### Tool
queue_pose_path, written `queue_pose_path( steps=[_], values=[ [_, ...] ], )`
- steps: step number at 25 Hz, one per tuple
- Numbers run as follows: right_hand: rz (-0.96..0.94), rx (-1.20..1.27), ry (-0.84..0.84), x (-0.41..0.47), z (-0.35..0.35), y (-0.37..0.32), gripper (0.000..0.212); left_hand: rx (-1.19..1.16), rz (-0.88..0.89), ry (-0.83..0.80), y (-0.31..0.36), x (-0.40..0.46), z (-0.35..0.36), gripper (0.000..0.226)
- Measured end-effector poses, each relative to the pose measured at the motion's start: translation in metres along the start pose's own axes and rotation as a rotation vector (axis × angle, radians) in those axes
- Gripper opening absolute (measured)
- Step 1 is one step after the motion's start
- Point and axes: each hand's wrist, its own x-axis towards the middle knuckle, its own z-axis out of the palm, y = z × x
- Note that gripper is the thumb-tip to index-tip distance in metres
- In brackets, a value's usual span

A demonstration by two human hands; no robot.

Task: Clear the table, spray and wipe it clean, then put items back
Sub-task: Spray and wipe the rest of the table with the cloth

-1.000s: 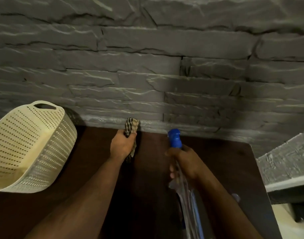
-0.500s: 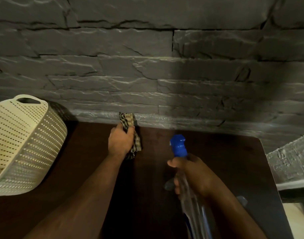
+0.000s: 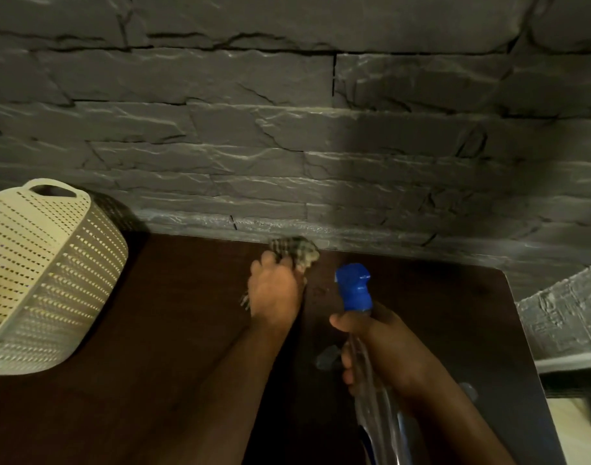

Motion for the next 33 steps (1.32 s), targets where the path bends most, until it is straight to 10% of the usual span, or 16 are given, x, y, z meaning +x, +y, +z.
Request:
queue_pose_path(
  steps=[2, 7, 11, 15, 20, 24, 29, 33],
  values=[
    [0.007, 0.038, -0.001, -0.005, -0.003, 0.001, 0.023, 0.017, 0.177, -0.037, -0.014, -0.024, 0.005, 0.032],
    [-0.026, 0.015, -0.028, -0.007, -0.012, 0.004, 0.021, -0.008, -0.118, -0.036, -0.012, 0.030, -0.002, 0.036],
    [-0.025, 0.040, -0.016, -0.008, -0.009, 0.002, 0.018, 0.002, 0.337, -0.116, 0.000, -0.028, 0.019, 0.034],
    [-0.028, 0.024, 0.012, -0.007, -0.015, 0.007, 0.026, 0.026, -0.045, 0.033, -0.026, 0.028, 0.008, 0.032],
    [-0.014, -0.017, 0.042, -0.009, -0.017, 0.008, 0.019, -0.047, 0.541, -0.105, -0.035, -0.021, 0.016, 0.038],
    [0.017, -0.054, 0.032, -0.008, -0.020, 0.020, 0.025, 0.002, 0.036, 0.043, -0.037, 0.027, 0.004, 0.033],
    [0.017, 0.022, -0.013, -0.014, -0.018, 0.020, 0.023, -0.099, 0.632, -0.064, -0.021, -0.049, 0.028, 0.038],
    [-0.002, 0.017, -0.018, -0.011, -0.022, 0.024, 0.024, -0.041, 0.183, 0.050, -0.029, 0.020, 0.016, 0.034]
  ],
)
